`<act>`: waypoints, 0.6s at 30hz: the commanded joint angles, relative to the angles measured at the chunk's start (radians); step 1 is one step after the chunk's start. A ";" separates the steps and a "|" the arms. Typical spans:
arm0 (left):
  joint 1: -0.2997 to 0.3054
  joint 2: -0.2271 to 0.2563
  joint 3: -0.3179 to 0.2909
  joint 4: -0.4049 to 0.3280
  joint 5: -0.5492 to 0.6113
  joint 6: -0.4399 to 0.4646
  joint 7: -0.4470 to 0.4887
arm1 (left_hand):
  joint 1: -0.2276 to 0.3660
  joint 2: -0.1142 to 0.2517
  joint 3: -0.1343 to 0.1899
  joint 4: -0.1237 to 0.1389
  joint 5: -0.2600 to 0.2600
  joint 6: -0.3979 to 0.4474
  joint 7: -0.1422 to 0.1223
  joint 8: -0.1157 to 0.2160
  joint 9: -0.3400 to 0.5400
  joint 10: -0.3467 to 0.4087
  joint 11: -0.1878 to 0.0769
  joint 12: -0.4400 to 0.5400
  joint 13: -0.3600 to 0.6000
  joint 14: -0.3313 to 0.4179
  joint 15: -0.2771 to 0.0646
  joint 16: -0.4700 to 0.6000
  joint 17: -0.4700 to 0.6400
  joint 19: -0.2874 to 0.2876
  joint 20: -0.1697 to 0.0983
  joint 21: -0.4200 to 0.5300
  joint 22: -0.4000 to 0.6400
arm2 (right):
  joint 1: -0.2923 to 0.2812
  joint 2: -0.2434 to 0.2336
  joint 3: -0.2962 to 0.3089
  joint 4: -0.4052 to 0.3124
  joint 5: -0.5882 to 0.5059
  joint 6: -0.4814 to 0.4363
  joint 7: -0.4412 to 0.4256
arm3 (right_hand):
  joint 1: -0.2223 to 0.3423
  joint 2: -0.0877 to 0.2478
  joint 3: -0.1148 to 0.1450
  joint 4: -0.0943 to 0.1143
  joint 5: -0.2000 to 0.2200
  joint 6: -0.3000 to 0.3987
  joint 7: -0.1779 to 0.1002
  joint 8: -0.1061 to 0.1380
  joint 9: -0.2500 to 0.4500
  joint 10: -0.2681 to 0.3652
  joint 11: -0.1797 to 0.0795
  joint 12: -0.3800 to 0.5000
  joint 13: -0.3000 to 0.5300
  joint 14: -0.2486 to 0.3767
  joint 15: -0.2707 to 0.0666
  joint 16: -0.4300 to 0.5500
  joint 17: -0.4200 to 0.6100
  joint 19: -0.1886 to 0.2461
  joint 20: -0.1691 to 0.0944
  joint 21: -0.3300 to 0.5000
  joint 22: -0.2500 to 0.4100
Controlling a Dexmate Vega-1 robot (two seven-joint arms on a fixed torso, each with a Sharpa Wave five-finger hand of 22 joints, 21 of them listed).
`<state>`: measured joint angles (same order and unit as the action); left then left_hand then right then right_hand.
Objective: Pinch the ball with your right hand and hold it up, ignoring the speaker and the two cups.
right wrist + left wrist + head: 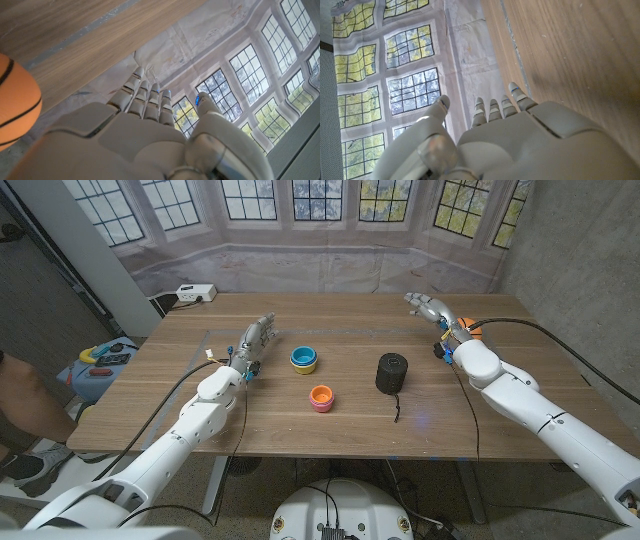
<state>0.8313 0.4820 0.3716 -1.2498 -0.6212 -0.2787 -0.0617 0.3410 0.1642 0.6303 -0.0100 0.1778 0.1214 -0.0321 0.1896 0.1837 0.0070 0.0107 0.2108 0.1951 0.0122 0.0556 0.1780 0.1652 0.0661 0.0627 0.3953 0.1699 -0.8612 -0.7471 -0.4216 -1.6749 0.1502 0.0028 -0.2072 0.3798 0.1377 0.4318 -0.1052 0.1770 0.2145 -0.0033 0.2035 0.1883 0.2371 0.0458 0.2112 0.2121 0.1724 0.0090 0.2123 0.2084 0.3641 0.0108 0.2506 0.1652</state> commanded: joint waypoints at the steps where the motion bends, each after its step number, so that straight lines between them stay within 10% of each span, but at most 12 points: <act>1: -0.025 -0.012 0.012 0.038 0.003 -0.005 -0.025 | 0.012 0.000 0.002 -0.008 0.005 0.002 -0.003 -0.001 0.006 -0.004 -0.003 -0.003 0.003 -0.002 0.007 -0.001 0.004 0.003 0.003 -0.002 0.005 | 0.019 -0.067 -0.020 -0.076 -0.114 -0.086 -0.006 | 0.018 -0.005 0.005 -0.016 0.004 0.008 0.001 0.006 0.004 0.006 -0.003 0.009 0.002 0.005 -0.001 0.005 -0.002 0.008 0.000 -0.008 0.005; 18: -0.032 -0.021 0.016 0.057 0.000 -0.001 -0.026 | 0.016 0.003 0.001 -0.016 0.006 0.001 -0.004 -0.001 0.006 -0.006 -0.002 -0.003 0.002 -0.008 0.007 -0.001 0.004 0.001 0.002 -0.009 0.005 | 0.050 -0.148 -0.034 -0.093 -0.235 -0.151 0.022 | 0.054 -0.023 0.006 -0.051 0.004 0.019 0.011 0.006 0.005 0.014 0.008 0.008 0.003 0.021 0.004 0.006 -0.008 0.028 0.009 -0.016 0.005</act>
<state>0.8025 0.4661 0.3845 -1.2018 -0.6201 -0.2792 -0.0903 0.3452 0.1684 0.6303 -0.0181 0.1778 0.1214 -0.0321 0.1896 0.1887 0.0034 0.0070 0.2108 0.1952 0.0087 0.0591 0.1780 0.1651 0.0660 0.0626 0.3872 0.1699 -0.8231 -0.8423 -0.4539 -1.7529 -0.0167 -0.1090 -0.1984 0.4215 0.1188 0.4388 -0.1505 0.1770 0.2288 0.0038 0.2072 0.1882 0.2424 0.0512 0.2150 0.2121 0.1848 0.0144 0.2122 0.1998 0.3856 0.0216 0.2352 0.1651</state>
